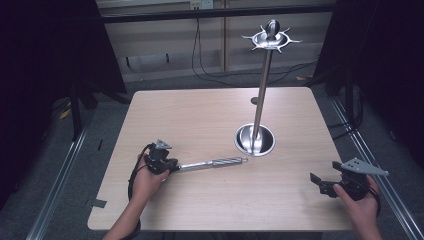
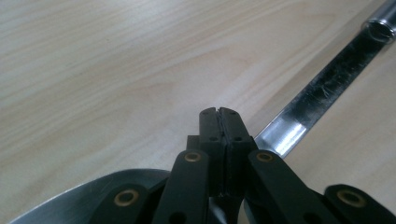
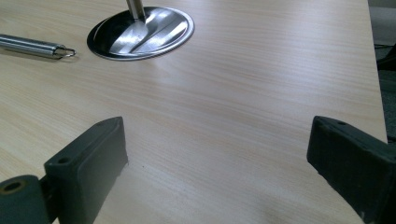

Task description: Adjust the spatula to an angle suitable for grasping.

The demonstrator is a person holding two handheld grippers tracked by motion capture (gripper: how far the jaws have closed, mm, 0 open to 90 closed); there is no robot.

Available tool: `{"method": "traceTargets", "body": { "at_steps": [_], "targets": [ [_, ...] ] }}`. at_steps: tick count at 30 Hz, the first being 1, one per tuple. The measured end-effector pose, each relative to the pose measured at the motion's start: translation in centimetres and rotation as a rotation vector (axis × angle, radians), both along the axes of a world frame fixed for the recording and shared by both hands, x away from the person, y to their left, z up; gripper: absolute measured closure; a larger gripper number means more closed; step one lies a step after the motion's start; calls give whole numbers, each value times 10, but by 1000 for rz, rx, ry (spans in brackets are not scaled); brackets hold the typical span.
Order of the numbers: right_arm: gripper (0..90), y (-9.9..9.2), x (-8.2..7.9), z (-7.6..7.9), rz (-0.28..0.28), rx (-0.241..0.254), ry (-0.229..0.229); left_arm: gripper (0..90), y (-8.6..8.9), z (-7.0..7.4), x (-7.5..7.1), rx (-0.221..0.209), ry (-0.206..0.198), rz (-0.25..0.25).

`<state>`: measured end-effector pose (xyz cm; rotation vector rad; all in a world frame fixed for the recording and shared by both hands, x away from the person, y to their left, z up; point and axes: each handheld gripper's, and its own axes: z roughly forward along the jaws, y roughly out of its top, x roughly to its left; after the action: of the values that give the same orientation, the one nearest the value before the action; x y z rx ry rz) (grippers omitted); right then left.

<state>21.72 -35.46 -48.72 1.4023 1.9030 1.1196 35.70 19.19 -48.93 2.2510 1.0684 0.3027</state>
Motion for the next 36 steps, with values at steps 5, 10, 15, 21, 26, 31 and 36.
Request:
{"method": "traceTargets", "body": {
  "at_steps": [5, 10, 15, 21, 26, 31, 36],
  "targets": [
    [48, 2, 2, -1, 2, -10, 0, 890, 3, 0, -7, -7, 29, -13],
    [48, 7, 7, -2, 19, -8, 8, 891, 3, 1, -13, -22, 49, -21],
    [48, 10, 11, -2, 32, -10, 6, 828, 4, 8, -10, -9, 61, -67],
    [48, 12, 12, -3, 37, -12, 13, 690, 2, 17, -7, -22, 64, -170],
    [48, 11, 12, -4, 37, -16, 9, 613, -3, 21, -8, 7, 69, -258],
    [48, 12, 12, -4, 40, -12, 21, 602, -10, 20, -9, 29, 73, -314],
    [48, 12, 12, -4, 41, -11, 20, 593, -14, 20, -7, 58, 85, -351]
  ]
}}
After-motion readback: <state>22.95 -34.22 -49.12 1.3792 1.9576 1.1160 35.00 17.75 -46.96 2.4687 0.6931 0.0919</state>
